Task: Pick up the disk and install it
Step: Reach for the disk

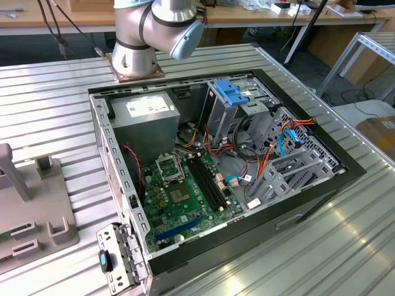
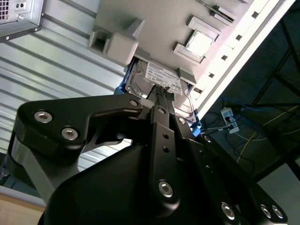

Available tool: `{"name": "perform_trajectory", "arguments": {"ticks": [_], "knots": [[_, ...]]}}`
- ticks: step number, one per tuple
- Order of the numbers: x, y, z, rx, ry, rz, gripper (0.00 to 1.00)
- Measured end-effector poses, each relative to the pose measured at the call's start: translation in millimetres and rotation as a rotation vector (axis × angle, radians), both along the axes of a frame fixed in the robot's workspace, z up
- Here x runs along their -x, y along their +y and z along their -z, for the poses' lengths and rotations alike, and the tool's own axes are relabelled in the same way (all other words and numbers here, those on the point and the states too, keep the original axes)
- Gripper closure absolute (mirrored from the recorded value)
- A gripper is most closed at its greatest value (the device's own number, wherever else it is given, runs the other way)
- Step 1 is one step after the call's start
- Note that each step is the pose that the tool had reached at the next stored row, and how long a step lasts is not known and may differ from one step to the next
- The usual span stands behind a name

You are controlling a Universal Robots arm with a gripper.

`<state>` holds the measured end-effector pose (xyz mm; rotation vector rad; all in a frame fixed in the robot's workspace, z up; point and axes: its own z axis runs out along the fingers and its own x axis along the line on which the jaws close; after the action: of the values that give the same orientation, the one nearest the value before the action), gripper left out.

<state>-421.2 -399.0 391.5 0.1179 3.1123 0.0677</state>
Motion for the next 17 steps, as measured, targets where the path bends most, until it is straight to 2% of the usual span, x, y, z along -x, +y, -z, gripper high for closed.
{"name": "perform_trajectory", "arguments": {"ticks": [5, 17], "knots": [[9.1, 0.0, 0.0, 0.0001, 0.0, 0.0, 0.89], [18.1, 0.0, 0.1, 0.0, 0.0, 0.0, 0.89]]}}
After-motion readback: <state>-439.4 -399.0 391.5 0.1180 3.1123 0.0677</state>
